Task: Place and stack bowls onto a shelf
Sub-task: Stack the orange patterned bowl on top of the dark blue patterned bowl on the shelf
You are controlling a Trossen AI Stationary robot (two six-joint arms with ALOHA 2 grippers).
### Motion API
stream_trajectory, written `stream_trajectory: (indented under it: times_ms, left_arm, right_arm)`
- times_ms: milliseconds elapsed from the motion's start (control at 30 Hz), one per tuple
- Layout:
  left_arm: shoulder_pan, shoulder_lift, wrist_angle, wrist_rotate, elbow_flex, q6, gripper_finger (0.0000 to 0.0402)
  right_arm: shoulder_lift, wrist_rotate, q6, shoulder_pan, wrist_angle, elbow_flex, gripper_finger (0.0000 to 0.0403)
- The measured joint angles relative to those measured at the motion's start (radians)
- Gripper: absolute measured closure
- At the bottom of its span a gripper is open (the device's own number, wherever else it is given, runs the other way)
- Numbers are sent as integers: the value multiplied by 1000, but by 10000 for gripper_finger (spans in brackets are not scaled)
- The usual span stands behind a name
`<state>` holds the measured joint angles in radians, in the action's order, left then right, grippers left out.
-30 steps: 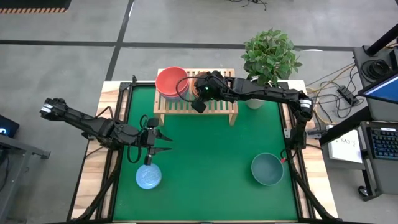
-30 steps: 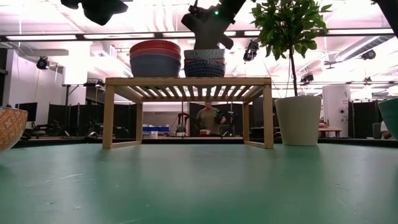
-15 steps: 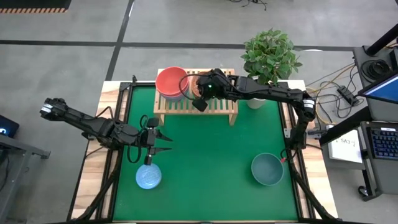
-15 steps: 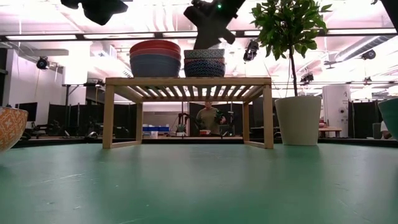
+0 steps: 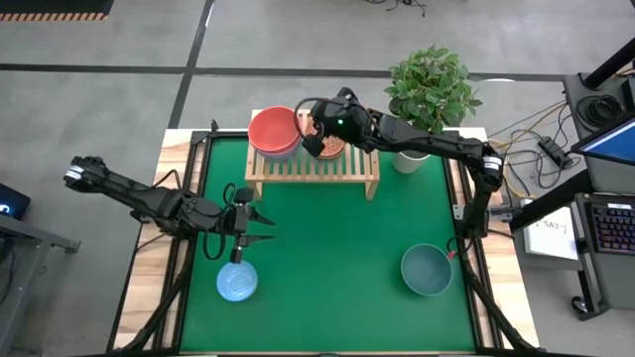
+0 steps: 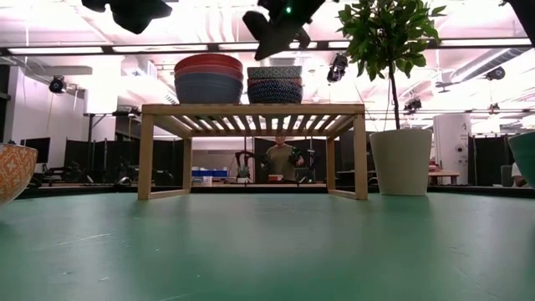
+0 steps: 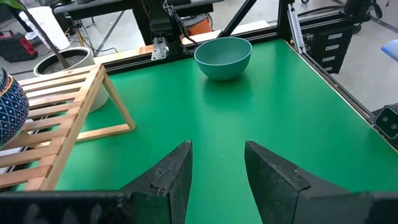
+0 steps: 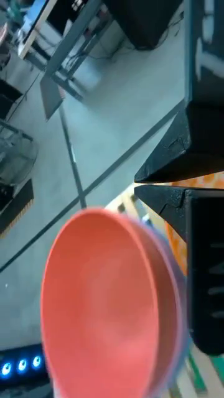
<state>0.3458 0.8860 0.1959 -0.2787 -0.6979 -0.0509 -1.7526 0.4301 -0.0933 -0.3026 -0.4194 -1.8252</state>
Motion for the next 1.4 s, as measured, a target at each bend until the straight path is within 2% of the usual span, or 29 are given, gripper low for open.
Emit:
stream_trajectory:
  times_ms: [200, 600, 1033, 1167, 1400]
  left_arm:
    - [0, 0, 0, 0, 0, -3, 271]
    - [0, 0, 3, 0, 0, -3, 271]
    - [0, 0, 15, 0, 0, -3, 271]
    - [0, 0, 18, 0, 0, -3, 271]
    - [0, 0, 23, 0, 0, 3, 271]
  right_arm:
    - [-36, 0, -4, -37, 8, 33, 394]
    - [-35, 17, -40, -36, 82, 65, 394]
    - [41, 8, -47, -14, 81, 85, 394]
    - [69, 5, -38, -13, 171, 172, 394]
    - [116, -20, -39, -13, 469, 391, 394]
